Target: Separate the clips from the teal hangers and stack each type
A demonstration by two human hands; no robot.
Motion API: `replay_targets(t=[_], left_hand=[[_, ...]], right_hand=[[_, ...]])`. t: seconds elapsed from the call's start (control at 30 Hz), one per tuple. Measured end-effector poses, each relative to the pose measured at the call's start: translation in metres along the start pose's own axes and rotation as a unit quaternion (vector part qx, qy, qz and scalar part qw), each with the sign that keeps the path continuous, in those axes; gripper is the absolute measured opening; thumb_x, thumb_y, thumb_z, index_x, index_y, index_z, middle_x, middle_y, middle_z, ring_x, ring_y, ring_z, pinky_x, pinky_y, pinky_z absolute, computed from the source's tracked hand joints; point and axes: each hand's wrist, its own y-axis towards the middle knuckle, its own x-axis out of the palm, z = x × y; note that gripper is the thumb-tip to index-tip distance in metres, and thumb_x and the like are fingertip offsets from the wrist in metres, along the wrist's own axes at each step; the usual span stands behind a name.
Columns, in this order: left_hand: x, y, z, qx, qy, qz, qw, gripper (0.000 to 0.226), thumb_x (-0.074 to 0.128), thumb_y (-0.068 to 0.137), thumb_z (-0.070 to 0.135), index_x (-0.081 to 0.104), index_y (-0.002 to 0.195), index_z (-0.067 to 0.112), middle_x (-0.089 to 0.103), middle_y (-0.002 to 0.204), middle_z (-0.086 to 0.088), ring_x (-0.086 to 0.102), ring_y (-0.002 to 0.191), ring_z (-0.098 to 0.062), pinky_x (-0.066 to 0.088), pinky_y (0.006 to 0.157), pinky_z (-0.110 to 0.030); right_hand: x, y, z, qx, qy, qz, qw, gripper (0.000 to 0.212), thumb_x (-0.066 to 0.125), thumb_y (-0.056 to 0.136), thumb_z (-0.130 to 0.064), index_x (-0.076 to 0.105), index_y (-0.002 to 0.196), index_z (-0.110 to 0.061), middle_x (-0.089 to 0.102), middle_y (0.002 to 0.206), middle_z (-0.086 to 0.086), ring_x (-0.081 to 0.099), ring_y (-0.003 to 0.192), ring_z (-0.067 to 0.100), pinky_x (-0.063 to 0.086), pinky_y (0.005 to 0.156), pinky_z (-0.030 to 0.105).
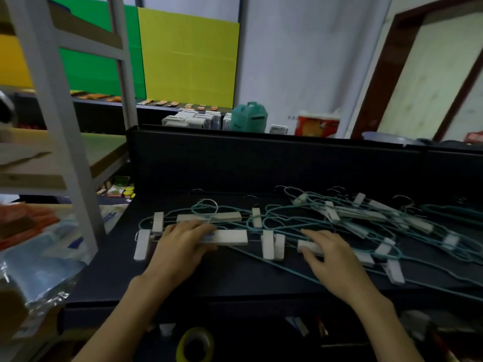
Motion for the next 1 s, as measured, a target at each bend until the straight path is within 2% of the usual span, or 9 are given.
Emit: replay_targets(t=[0.23,0.5,0.67,0.83,0.9,1.0], left_hand=[[0.005,0.016,0.029,-0.004,-0.017,0.007,1.000,0.041,0.065,0.085,0.032,0.058,0.125,0.023,0.058,0.124,0.001,0.050,0.117,-0.025,0.036,0.096,-0.040],[0.031,0.063,0.067,0.012,-0.015,-0.001,1.000,0.042,0.061,0.087,0.038,0.054,0.128,0.028,0.056,0.121,0.008,0.049,0.114,-0.021,0.032,0.092,-0.035],[0.051,0.083,0.080,0.004,-0.012,0.002,1.000,0.041,0.061,0.088,0.033,0.055,0.128,0.025,0.058,0.118,0.006,0.051,0.110,-0.022,0.032,0.093,-0.035],[0.066,0.089,0.079,-0.008,0.008,0.014,1.000,0.037,0.067,0.085,0.025,0.061,0.121,0.023,0.062,0.113,0.005,0.057,0.105,-0.023,0.034,0.099,-0.040],[0.070,0.089,0.076,-0.015,0.016,0.018,1.000,0.037,0.069,0.083,0.021,0.062,0.119,0.023,0.063,0.112,0.004,0.058,0.105,-0.023,0.034,0.101,-0.043],[0.075,0.090,0.073,-0.024,0.022,0.016,0.999,0.038,0.069,0.082,0.018,0.062,0.119,0.024,0.063,0.114,0.005,0.058,0.106,-0.022,0.034,0.102,-0.045]], right_hand=[[-0.025,0.005,0.033,0.003,-0.006,0.021,1.000,0.046,0.050,0.094,-0.039,0.045,0.137,-0.026,0.048,0.135,-0.004,0.042,0.125,0.016,0.039,0.100,0.031],[-0.059,0.037,0.114,0.035,-0.020,0.052,0.998,0.048,0.055,0.090,-0.042,0.048,0.134,-0.026,0.052,0.132,-0.002,0.046,0.121,0.017,0.042,0.096,0.032],[-0.066,0.068,0.152,0.027,-0.014,0.011,0.999,0.058,0.054,0.085,-0.054,0.043,0.137,-0.029,0.048,0.136,-0.003,0.043,0.124,0.016,0.038,0.099,0.033],[-0.063,0.108,0.181,0.035,-0.003,-0.100,0.994,0.078,0.057,0.076,-0.065,0.032,0.143,-0.034,0.036,0.147,-0.002,0.037,0.132,0.019,0.036,0.105,0.037],[-0.063,0.120,0.186,0.043,0.024,-0.146,0.988,0.083,0.061,0.074,-0.062,0.030,0.144,-0.031,0.035,0.149,-0.002,0.039,0.132,0.020,0.037,0.105,0.036],[-0.060,0.131,0.194,0.052,0.053,-0.171,0.983,0.078,0.069,0.075,-0.053,0.036,0.142,-0.029,0.039,0.146,-0.001,0.041,0.130,0.020,0.037,0.103,0.032]])
